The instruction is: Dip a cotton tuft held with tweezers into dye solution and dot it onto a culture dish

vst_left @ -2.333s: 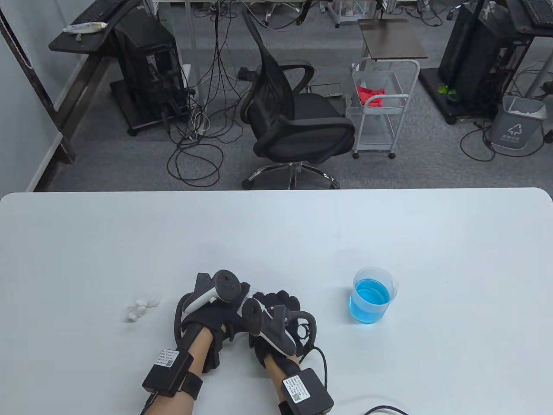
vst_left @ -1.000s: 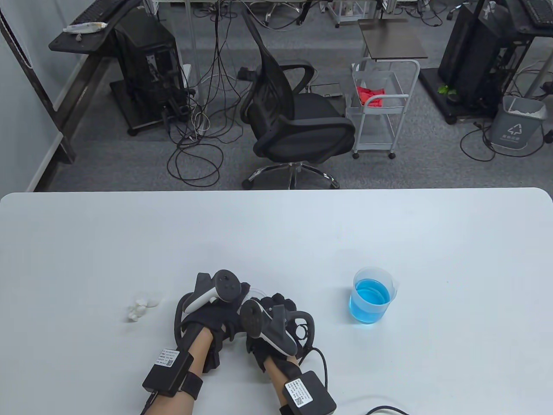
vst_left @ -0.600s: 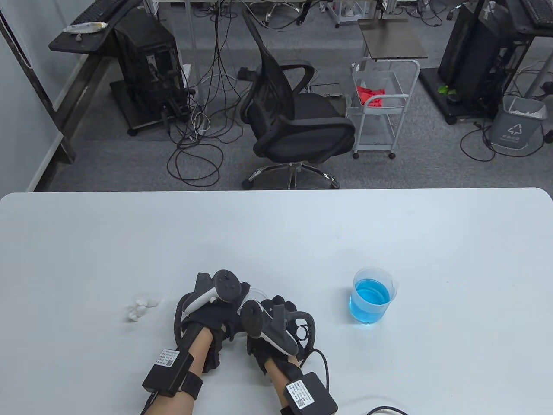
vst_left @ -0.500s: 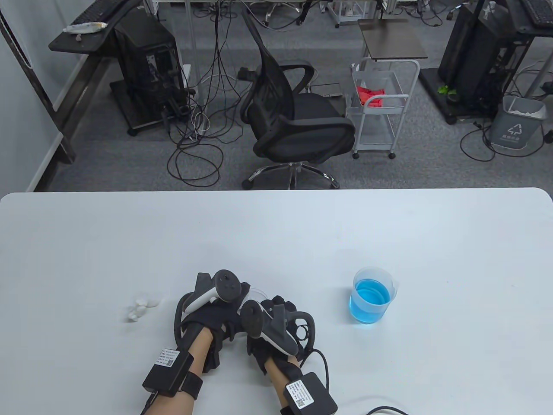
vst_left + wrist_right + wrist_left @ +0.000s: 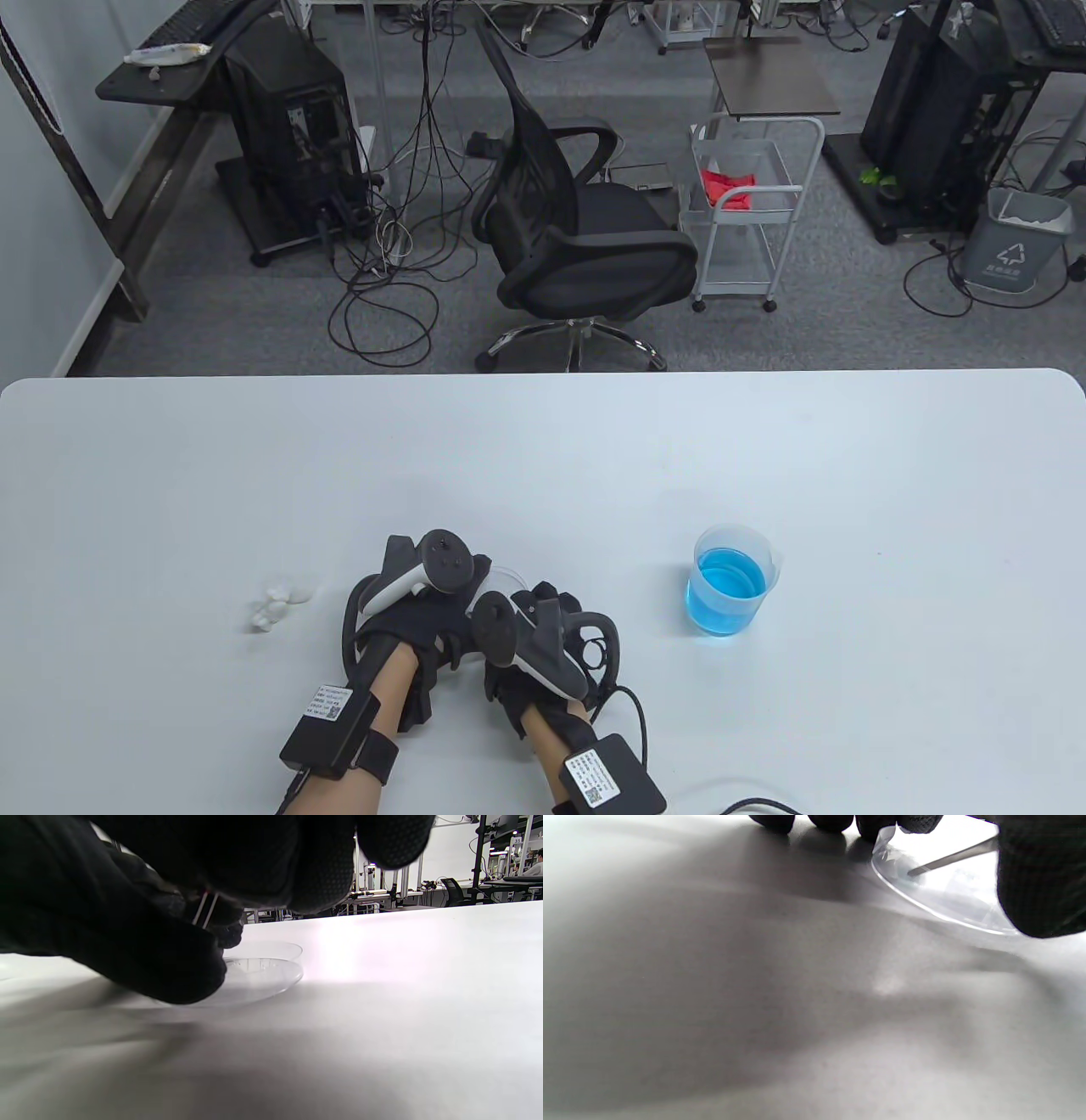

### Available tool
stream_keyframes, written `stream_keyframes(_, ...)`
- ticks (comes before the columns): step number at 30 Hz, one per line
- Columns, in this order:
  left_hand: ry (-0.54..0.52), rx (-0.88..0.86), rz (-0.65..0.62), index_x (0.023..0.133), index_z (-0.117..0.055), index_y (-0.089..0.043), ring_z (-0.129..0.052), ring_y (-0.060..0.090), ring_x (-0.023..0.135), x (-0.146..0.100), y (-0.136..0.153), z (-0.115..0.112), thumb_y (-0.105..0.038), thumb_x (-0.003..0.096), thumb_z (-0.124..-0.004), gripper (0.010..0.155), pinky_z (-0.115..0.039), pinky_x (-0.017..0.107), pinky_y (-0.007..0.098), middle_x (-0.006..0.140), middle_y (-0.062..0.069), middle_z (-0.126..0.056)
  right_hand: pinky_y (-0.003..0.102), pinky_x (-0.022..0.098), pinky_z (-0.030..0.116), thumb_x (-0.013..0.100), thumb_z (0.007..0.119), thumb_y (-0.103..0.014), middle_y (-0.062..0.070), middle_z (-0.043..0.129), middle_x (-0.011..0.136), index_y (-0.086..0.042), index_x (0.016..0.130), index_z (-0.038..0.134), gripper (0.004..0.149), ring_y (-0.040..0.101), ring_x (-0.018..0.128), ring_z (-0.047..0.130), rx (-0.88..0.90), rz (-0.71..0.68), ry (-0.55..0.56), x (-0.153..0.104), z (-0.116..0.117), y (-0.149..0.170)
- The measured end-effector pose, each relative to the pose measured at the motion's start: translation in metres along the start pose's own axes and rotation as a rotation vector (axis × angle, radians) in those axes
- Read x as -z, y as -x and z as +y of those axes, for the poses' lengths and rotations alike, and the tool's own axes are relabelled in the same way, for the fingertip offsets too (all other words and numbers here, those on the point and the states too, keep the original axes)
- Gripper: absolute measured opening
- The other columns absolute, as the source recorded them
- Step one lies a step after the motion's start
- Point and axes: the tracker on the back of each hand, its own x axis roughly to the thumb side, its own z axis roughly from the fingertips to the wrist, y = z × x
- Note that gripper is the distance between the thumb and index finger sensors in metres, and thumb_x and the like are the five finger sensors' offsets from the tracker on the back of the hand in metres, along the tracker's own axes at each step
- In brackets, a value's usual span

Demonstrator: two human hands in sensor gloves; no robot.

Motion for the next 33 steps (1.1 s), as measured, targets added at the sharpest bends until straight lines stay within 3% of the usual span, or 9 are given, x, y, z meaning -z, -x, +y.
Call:
stream_keyframes(14,0.000,0.000,0.000,0.114,-0.021,-0.041,-0.019,0.023,0.120,0.0000,0.0000,0.0000,-0.077,0.0450,-0.076,0.095,-0.032,0.085,0.048,0.122,-0.013,-0.017,0.058,0.060,0.067,0.042,0.085,-0.029,-0.002,0.098,0.053,-0.019,0.074,0.097,0.036,0.022,0.071,0.092,0.002,-0.004,-0.021,-0.0026,-0.0040,0.0012)
stream_keyframes(33,0.000,0.001,0.002,0.114,-0.021,-0.041,-0.020,0.023,0.120,0.0003,-0.0002,0.0003,-0.073,0.0408,-0.083,0.101,-0.032,0.085,0.048,0.122,-0.013,-0.018,0.057,0.060,0.068,0.041,0.087,-0.030,-0.002,0.098,0.051,-0.019,0.071,0.099,0.035,0.022,0.069,0.094,0.004,0.023,-0.020,-0.0025,-0.0070,0.0093)
